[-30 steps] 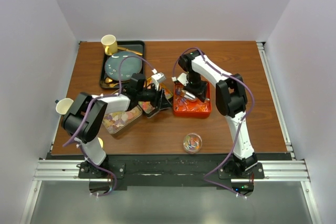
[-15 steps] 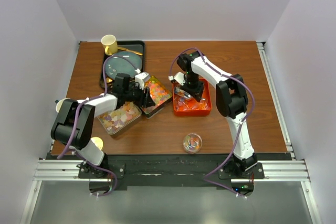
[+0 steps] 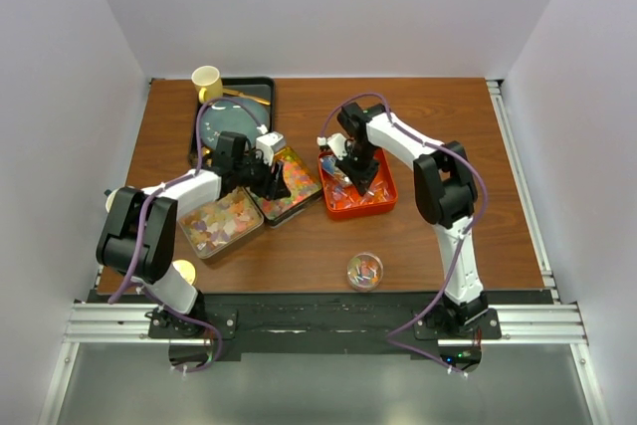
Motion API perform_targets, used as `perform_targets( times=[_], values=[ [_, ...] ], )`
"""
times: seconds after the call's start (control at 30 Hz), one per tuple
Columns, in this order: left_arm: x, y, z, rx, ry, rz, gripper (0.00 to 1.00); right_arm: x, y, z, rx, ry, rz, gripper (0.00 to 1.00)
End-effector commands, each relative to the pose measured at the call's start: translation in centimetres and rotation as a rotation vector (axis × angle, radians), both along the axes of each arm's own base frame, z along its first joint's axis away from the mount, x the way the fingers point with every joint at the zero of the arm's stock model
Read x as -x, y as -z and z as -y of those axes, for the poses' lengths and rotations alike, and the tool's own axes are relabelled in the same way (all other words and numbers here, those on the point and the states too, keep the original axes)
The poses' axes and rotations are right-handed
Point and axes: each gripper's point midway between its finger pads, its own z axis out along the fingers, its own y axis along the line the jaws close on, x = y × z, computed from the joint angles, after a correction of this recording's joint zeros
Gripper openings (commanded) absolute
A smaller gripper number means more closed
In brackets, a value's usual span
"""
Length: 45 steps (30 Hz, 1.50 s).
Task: Pack the candies
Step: Scoop the fake candies from the storage box.
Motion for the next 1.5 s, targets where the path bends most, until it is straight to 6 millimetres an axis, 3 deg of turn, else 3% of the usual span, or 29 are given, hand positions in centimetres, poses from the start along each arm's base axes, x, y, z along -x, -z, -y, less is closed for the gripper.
perform_targets(
  times=[0.0,0.2,0.33,0.47,0.53,0.57,0.63,0.77,0.9,1.0,1.13,1.37,1.47],
  values=[
    [-1.4,-2.4,-0.2,-0.006,0.013,0.089,0.50,-0.1,0.2,-2.7,-0.154,0.012,0.080,0.00],
    [-2.4,-3.2,-0.6,-0.017,0.023,0.122,0.51,0.0,-0.2,-2.0,-0.166,0.011,0.135,0.00],
    [-3.1,-3.9,-1.0,-0.019,0.031,0.145,0.52,0.0,-2.1,-1.5,-0.166,-0.004,0.179,0.00],
    [-3.5,-4.5,-1.6,-0.022,0.032,0.165,0.52,0.6,-5.1,-0.8,-0.193,-0.039,0.259,0.00],
    [-3.6,-4.9,-1.8,-0.012,0.029,0.179,0.52,1.5,-5.2,-0.6,-0.215,-0.053,0.263,0.00],
    [-3.8,-5.2,-1.9,-0.008,0.024,0.190,0.52,1.6,-6.0,-0.5,-0.230,-0.062,0.293,0.00],
    [-4.1,-6.6,-2.1,0.014,0.002,0.216,0.53,2.2,-5.8,-0.1,-0.228,-0.059,0.291,0.00],
    [-3.9,-9.2,-2.4,0.041,-0.013,0.275,0.53,3.1,-7.0,-0.2,-0.303,-0.064,0.317,0.00],
    [-3.3,-9.8,-2.8,0.047,-0.040,0.281,0.55,4.0,-9.5,-0.1,-0.365,-0.079,0.376,0.00],
    [-2.9,-10.4,-3.9,0.043,-0.086,0.307,0.60,5.2,-10.7,0.1,-0.410,-0.112,0.403,0.00],
    [-2.2,-10.1,-5.5,0.023,-0.134,0.317,0.67,9.2,-12.9,1.3,-0.439,-0.222,0.397,0.00],
    [-0.6,-9.4,-7.2,0.061,-0.200,0.279,0.82,14.8,-12.5,5.3,-0.349,-0.495,0.325,0.00],
    [0.2,-9.3,-7.2,0.085,-0.190,0.267,1.00,16.4,-11.7,7.0,-0.288,-0.591,0.267,0.00]
  ],
)
